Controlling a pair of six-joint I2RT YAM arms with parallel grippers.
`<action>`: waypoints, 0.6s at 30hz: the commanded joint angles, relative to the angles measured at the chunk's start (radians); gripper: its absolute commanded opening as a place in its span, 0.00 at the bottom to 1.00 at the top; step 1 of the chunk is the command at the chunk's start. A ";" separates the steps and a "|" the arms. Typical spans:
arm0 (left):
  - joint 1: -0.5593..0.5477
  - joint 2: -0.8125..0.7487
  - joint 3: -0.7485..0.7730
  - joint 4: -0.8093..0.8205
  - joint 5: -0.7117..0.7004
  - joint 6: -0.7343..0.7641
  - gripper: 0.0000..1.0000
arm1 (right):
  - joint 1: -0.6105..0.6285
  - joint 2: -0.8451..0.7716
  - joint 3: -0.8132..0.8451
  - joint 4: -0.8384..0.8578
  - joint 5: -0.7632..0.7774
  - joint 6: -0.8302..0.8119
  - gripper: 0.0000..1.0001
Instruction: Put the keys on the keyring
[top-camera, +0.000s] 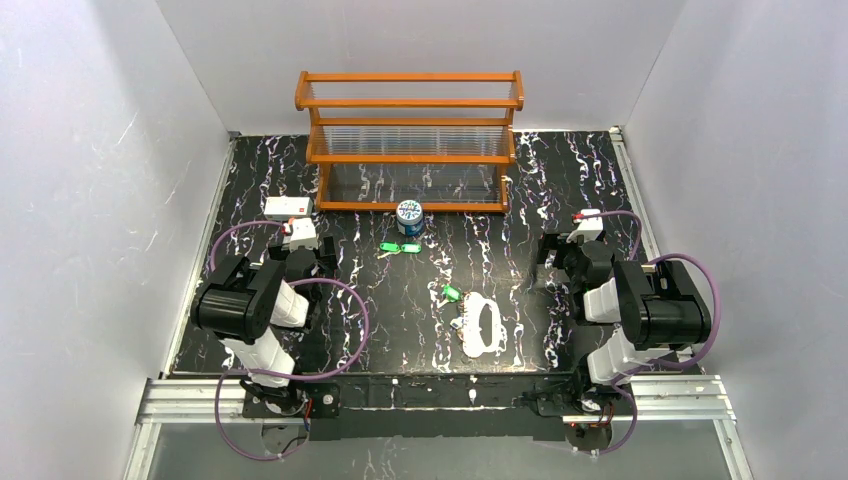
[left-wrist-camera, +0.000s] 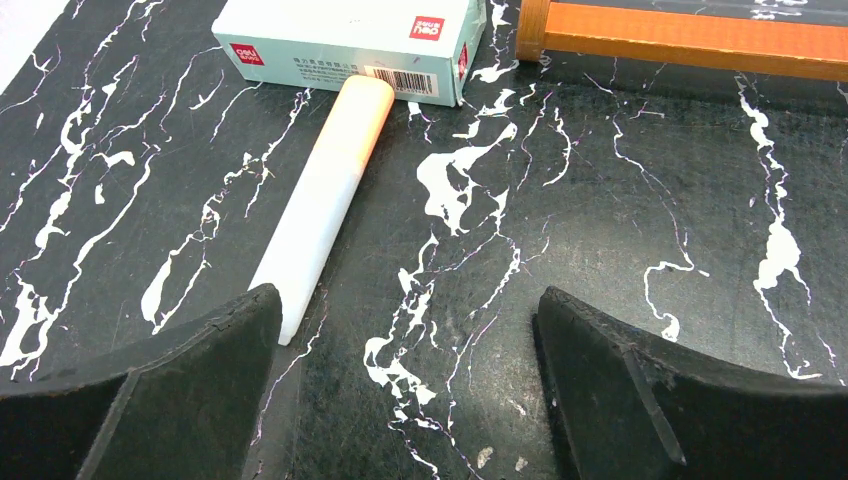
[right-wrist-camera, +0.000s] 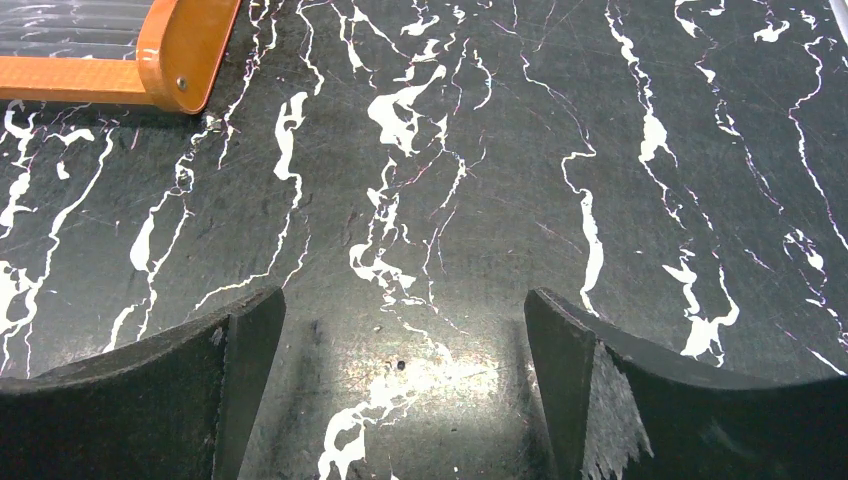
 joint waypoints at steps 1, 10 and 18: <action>0.006 -0.002 0.007 0.015 -0.030 -0.001 0.98 | -0.004 0.003 0.022 0.043 0.009 -0.005 0.99; 0.005 -0.049 0.020 -0.024 -0.028 0.005 0.98 | -0.023 0.003 0.039 0.013 -0.032 0.007 0.99; 0.005 -0.491 0.253 -0.728 -0.059 -0.246 0.98 | -0.024 -0.212 0.310 -0.597 -0.023 0.244 0.99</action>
